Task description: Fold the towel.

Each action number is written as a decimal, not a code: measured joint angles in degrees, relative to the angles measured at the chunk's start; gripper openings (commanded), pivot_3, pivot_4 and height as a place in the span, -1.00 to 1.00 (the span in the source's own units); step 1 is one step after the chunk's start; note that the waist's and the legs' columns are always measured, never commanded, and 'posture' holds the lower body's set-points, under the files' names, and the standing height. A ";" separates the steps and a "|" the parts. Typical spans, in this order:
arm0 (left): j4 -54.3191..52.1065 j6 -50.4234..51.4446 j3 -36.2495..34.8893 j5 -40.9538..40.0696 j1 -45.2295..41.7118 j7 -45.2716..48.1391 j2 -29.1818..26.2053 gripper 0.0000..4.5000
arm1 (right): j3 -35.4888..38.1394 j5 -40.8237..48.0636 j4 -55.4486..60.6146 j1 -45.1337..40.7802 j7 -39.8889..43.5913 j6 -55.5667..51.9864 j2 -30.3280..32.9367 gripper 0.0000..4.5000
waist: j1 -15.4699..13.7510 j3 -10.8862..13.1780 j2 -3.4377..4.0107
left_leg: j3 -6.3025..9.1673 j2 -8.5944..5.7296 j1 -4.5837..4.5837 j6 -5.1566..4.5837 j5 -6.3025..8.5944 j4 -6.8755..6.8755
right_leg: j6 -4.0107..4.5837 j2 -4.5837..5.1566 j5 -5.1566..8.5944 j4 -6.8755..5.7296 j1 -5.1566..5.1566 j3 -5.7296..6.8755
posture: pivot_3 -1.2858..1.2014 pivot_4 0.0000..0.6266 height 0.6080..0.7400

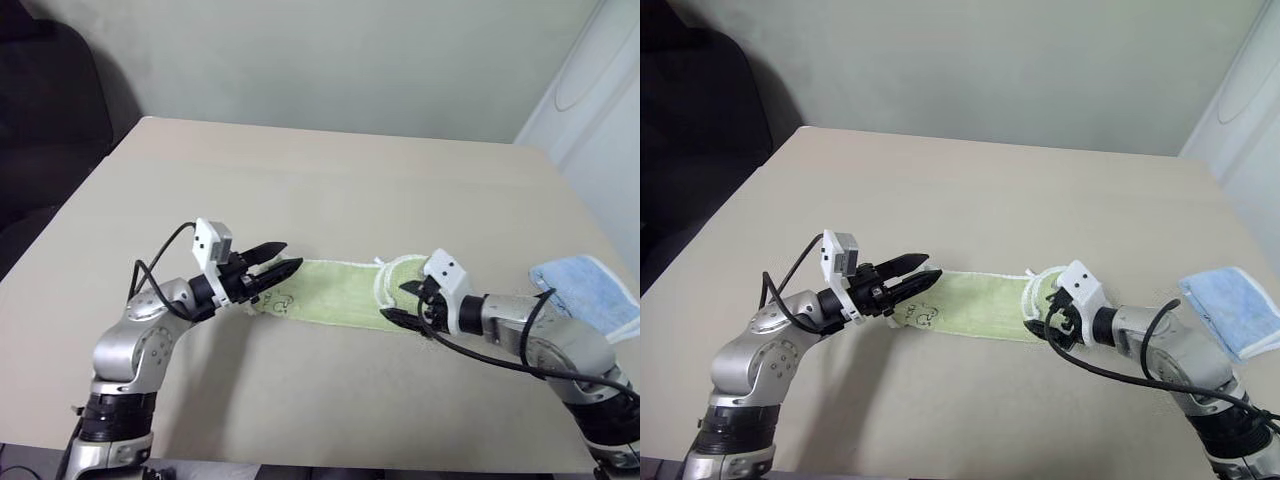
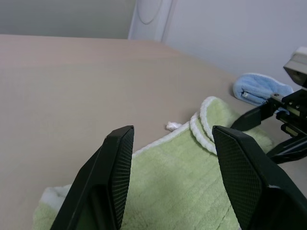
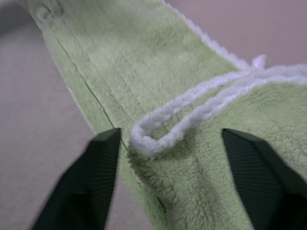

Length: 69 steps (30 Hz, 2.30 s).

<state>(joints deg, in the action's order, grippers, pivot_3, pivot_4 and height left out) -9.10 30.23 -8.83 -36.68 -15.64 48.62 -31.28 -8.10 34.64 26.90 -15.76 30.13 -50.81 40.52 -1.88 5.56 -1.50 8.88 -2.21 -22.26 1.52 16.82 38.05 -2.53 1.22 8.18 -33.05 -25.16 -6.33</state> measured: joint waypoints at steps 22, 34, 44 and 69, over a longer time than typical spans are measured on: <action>-3.63 9.51 -15.63 -16.31 9.63 -11.13 1.74 0.26 | -0.99 -14.50 -18.86 3.70 4.75 20.47 -8.29 -0.83 | 0.61 -0.01 0.00 | 0.00 0.06 0.32 0.09 0.05 -0.16 | 0.01 -0.05 -0.01 -0.03 0.08 -0.02 | 0.03 -0.52 1.00; -19.45 18.10 -26.26 -53.14 34.55 -31.25 3.84 0.99 | 2.24 -14.11 -18.17 0.13 6.96 23.02 -11.07 -0.85 | 0.95 0.34 0.37 | 0.04 0.06 0.39 0.27 0.23 -0.12 | 0.03 -0.16 0.23 -0.02 0.15 -0.03 | 0.03 -0.52 1.00; -20.40 13.49 -17.62 -59.94 35.62 -55.54 7.29 0.99 | 3.81 -13.41 -18.00 -4.89 7.15 24.25 -14.35 -0.85 | 0.56 0.52 0.66 | 0.05 0.23 0.58 0.37 0.21 -0.04 | 0.45 -0.42 0.19 -0.07 0.39 -0.01 | 0.03 -0.52 1.00; -0.16 13.12 -9.94 -56.16 13.85 -63.47 7.08 0.43 | 5.57 -13.78 -17.43 -4.78 4.31 25.01 -17.08 -0.85 | -0.32 0.78 1.09 | 0.08 0.36 1.26 0.53 0.22 -0.07 | 0.76 -0.85 0.24 -0.15 1.04 -0.05 | 0.03 -0.52 1.00</action>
<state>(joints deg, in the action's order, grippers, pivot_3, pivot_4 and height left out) -9.26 43.36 -18.77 -92.84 -1.79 -14.86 -24.20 -2.53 20.86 9.47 -20.54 34.44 -25.80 23.44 -2.20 6.34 -0.41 8.96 -1.85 -21.00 2.05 17.04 37.98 -1.76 0.36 8.42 -33.20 -24.12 -6.38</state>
